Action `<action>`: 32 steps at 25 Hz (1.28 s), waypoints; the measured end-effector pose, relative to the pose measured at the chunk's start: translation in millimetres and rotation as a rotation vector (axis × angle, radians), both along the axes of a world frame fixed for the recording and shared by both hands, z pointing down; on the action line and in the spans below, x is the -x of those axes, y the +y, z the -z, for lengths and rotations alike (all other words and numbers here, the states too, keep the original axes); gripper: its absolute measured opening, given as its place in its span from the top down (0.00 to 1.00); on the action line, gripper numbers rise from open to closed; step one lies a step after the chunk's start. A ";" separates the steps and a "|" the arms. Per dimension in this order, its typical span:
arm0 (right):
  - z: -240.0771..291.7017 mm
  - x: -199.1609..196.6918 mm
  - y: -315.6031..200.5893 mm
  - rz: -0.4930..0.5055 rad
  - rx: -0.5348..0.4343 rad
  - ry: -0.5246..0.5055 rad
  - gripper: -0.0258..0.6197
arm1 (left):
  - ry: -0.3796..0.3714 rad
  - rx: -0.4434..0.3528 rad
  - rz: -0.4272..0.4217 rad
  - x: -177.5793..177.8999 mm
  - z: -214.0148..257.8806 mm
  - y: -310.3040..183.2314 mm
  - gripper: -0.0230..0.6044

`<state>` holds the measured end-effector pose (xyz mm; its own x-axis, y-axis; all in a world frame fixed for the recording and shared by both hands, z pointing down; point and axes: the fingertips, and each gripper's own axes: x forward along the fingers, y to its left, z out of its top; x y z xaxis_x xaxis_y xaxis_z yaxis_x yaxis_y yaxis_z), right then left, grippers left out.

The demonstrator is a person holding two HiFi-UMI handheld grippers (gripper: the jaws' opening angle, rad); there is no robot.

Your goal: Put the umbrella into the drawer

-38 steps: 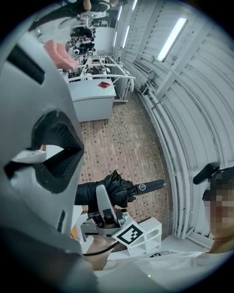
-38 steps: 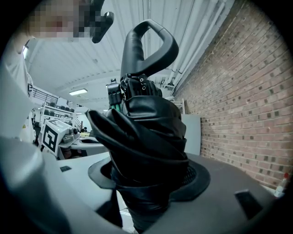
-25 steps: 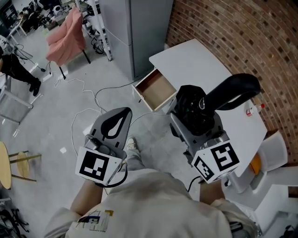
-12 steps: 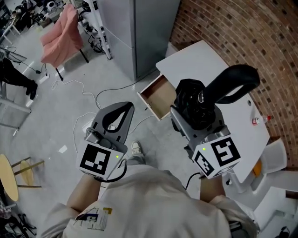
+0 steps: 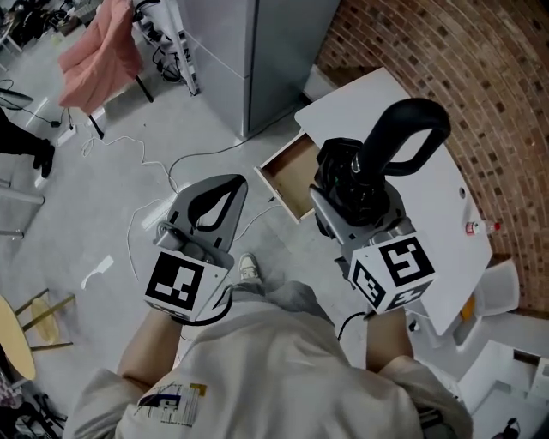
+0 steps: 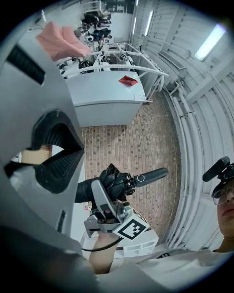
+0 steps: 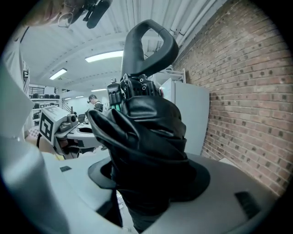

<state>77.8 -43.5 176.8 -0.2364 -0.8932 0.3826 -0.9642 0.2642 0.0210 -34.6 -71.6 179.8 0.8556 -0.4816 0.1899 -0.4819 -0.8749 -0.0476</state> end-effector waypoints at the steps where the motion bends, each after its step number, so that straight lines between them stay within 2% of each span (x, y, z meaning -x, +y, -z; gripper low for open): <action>1: -5.6 -0.1 -6.0 -0.002 0.014 0.001 0.53 | 0.001 0.008 0.004 0.9 -4.5 -5.9 0.95; 7: -44.0 -5.8 -42.7 -0.021 0.090 -0.011 0.53 | -0.009 0.075 0.035 3.8 -36.5 -35.9 0.95; 15: -112.2 -22.1 -83.8 0.038 0.218 -0.011 0.53 | -0.033 0.150 0.096 -17.0 -80.8 -65.0 0.95; 24: -214.0 -47.8 -123.4 0.139 0.371 -0.008 0.53 | -0.069 0.236 0.169 -52.9 -144.6 -99.7 0.95; 32: -312.5 -59.5 -157.4 0.168 0.487 -0.005 0.53 | -0.092 0.309 0.252 -60.1 -213.6 -130.4 0.95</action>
